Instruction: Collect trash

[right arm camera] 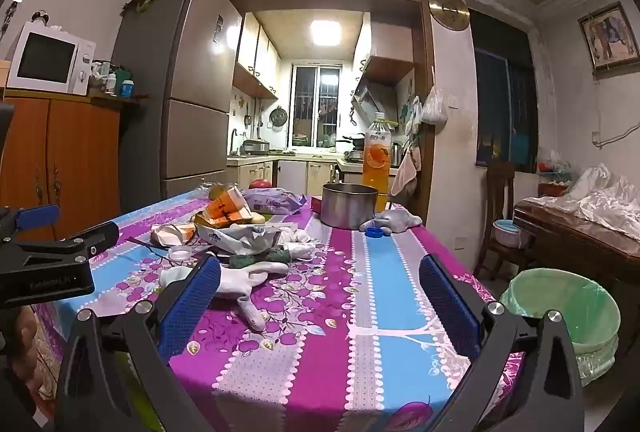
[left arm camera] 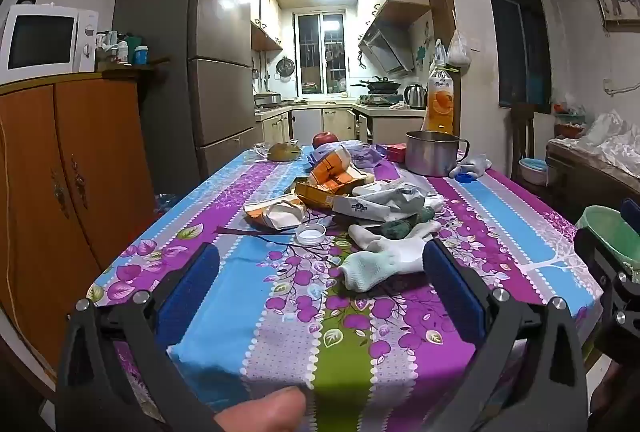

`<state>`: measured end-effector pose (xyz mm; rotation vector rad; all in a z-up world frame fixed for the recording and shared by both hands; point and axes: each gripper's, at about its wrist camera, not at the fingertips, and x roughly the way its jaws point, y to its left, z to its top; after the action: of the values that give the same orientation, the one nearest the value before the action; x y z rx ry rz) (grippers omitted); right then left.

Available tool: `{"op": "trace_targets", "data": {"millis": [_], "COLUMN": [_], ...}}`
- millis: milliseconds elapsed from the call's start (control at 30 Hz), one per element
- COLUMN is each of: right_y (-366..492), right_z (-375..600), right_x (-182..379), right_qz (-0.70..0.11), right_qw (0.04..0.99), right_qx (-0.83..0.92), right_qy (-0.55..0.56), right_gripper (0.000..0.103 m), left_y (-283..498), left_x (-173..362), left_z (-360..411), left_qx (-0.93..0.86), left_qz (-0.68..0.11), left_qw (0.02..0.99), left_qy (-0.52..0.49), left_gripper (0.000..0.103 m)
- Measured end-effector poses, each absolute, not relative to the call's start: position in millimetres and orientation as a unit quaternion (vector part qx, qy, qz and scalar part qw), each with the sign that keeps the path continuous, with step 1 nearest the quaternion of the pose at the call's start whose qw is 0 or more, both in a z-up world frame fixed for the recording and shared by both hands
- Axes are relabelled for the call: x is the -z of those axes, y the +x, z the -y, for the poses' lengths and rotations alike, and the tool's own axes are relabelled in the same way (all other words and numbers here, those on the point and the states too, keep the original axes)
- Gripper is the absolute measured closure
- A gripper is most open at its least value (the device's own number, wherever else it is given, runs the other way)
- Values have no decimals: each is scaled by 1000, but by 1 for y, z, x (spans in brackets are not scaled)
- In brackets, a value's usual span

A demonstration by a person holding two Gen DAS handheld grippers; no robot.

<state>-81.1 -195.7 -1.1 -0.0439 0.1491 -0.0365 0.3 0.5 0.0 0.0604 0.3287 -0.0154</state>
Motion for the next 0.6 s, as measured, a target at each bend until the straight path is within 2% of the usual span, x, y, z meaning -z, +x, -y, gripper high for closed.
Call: {"op": "trace_targets", "data": {"millis": [600], "right_y": [-79], "right_z": [193], "right_x": [3], "right_qz": [-78], "right_qw": [997], "right_qx": [12], "right_qy": [-25], "right_gripper": [4], "left_y": [4], "left_x": [3], "left_z": [1], "left_qx": [23], "left_qz": [-171], "left_qw": [985], "left_qy": [26], "left_gripper": [5]}}
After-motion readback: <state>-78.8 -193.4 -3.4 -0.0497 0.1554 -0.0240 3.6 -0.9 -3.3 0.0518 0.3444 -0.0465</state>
